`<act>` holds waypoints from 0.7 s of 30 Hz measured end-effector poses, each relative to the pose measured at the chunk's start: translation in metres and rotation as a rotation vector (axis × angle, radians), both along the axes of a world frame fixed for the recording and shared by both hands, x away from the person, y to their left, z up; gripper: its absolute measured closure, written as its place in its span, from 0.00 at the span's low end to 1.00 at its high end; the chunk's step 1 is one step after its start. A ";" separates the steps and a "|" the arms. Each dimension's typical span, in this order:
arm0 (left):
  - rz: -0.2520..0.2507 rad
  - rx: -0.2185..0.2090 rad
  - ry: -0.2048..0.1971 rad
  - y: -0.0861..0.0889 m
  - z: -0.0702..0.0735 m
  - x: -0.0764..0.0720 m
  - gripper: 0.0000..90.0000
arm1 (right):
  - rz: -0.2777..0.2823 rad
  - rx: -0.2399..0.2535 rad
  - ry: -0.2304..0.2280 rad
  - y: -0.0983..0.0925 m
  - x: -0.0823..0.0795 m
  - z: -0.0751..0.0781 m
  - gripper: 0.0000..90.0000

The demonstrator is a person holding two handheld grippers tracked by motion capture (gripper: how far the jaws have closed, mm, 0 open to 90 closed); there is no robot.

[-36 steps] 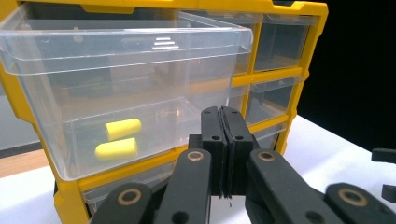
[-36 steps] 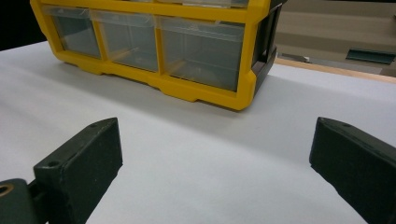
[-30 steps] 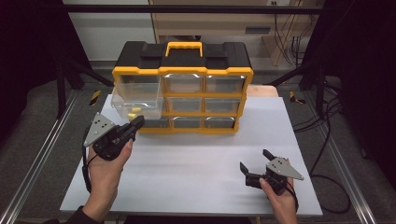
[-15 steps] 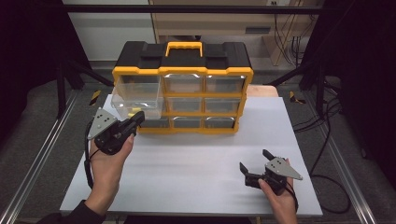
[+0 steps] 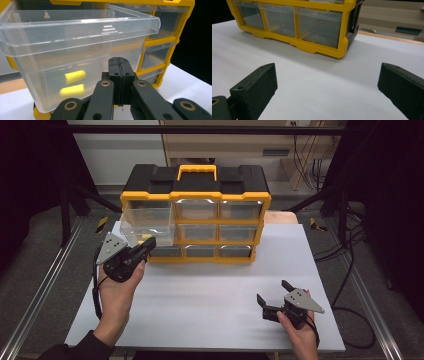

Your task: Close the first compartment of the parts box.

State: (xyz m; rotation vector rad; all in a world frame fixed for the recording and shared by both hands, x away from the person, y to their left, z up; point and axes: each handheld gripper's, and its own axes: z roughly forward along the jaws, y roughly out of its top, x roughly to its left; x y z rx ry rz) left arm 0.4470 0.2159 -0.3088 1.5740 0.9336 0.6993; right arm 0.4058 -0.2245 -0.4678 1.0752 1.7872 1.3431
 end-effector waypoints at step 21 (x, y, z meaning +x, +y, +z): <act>0.021 0.004 0.012 0.003 0.004 0.012 0.99 | 0.006 0.002 -0.003 0.000 0.000 0.000 0.03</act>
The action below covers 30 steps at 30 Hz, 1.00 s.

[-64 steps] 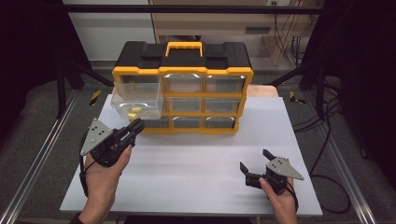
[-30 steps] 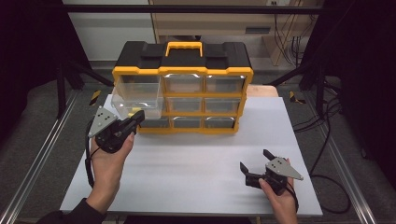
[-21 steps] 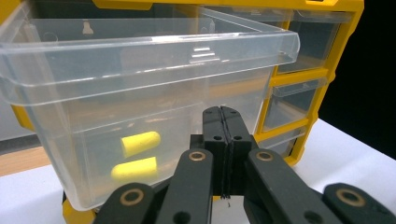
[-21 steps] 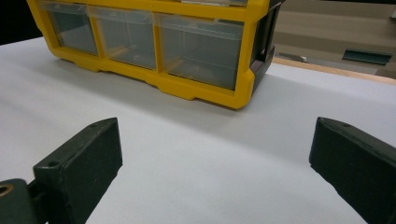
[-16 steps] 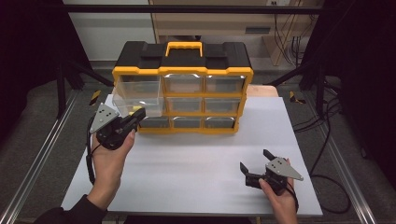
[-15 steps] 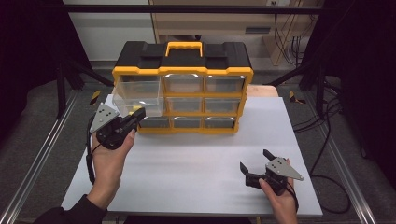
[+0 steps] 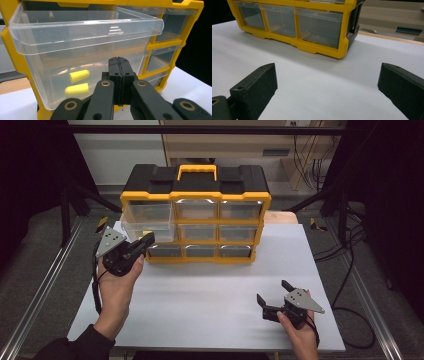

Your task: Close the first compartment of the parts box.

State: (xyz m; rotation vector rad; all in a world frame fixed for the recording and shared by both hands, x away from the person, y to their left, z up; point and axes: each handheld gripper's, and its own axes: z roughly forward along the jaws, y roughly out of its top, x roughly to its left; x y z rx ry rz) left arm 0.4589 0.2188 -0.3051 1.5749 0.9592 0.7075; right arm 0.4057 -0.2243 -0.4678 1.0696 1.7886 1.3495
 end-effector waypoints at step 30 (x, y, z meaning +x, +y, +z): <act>0.041 0.022 0.014 0.009 0.009 0.023 0.99 | 0.001 0.006 0.003 0.000 0.000 0.000 0.03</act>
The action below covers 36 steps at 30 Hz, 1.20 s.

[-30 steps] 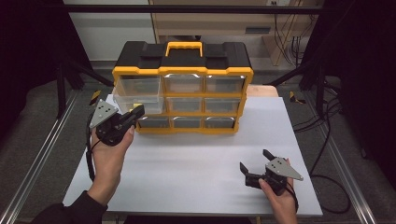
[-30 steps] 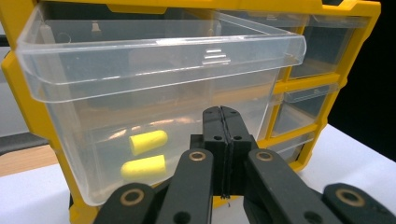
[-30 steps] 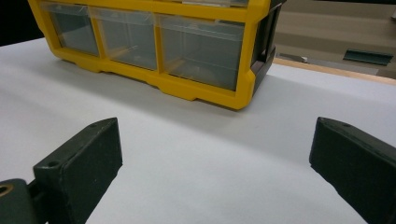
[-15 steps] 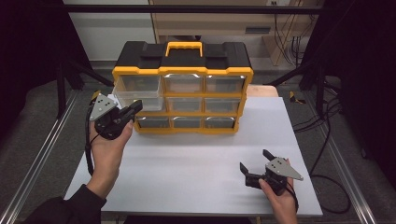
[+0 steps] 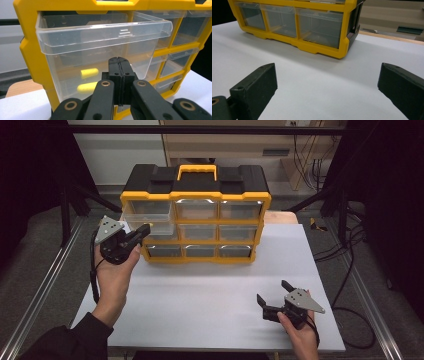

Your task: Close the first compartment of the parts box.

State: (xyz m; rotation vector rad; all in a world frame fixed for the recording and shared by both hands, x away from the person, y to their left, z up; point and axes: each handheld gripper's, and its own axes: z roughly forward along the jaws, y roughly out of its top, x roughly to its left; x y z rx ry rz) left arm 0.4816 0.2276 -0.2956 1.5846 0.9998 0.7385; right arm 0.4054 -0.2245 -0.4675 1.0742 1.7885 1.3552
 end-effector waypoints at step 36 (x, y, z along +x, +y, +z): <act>0.027 0.061 -0.007 -0.001 0.006 0.015 0.99 | 0.004 0.003 0.001 -0.001 0.000 0.000 0.03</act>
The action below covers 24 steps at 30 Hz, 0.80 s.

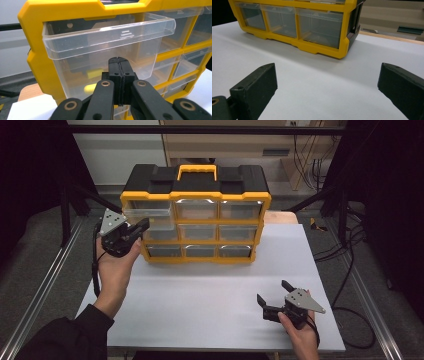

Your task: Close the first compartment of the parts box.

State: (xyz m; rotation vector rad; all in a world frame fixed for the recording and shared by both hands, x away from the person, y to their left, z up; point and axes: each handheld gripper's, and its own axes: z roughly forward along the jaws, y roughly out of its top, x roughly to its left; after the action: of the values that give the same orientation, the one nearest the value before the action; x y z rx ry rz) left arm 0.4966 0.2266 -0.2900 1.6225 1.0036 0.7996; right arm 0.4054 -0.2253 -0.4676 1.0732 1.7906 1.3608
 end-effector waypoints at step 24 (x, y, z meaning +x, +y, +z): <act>0.012 0.010 -0.003 -0.001 0.003 0.007 0.99 | -0.002 0.001 0.003 -0.001 0.000 0.000 0.03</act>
State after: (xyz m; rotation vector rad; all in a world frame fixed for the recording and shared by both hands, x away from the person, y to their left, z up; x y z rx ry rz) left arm 0.5039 0.2256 -0.2869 1.6249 1.0101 0.8162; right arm 0.4049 -0.2268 -0.4675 1.0772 1.7905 1.3604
